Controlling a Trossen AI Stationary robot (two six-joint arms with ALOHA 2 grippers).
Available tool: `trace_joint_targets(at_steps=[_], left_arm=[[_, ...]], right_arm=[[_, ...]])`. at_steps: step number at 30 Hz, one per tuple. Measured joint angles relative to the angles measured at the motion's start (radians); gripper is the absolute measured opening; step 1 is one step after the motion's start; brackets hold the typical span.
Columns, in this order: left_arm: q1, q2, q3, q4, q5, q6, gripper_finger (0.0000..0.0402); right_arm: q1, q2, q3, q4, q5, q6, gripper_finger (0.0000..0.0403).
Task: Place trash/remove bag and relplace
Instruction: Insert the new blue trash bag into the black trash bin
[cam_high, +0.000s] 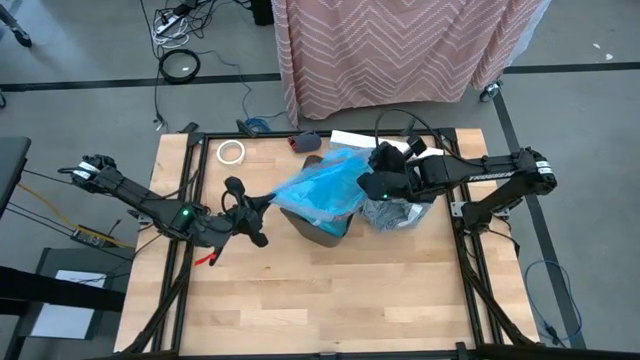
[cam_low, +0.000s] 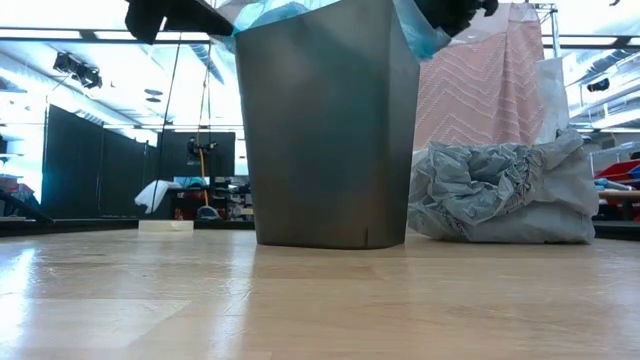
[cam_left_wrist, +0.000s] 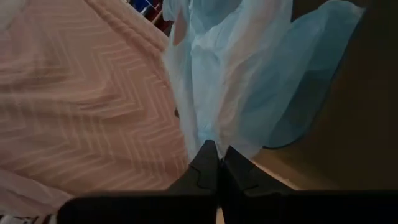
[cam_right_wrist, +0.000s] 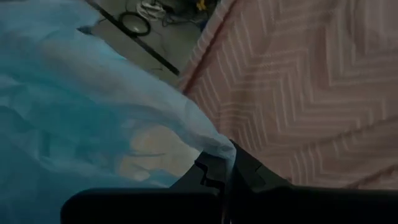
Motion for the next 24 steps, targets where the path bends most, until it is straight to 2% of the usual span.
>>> trace_joint_targets(at_steps=[6,15,20,24], left_arm=[[0.0,0.0,0.0,-0.041,0.008,-0.071,0.0005],[0.042,0.001,0.0,-0.062,0.011,-0.047,0.0006],[0.061,0.001,0.0,-0.076,0.124,-0.112,0.0007],[0.056,0.001,0.0,-0.107,0.137,-0.178,0.0007]], right_arm=[[0.015,0.0,0.0,-0.05,0.002,0.072,0.0],[-0.019,0.0,0.0,-0.048,0.003,0.067,0.0],[-0.038,0.0,-0.002,-0.049,-0.012,0.066,0.0],[-0.038,0.0,-0.038,-0.047,-0.025,0.075,0.0]])
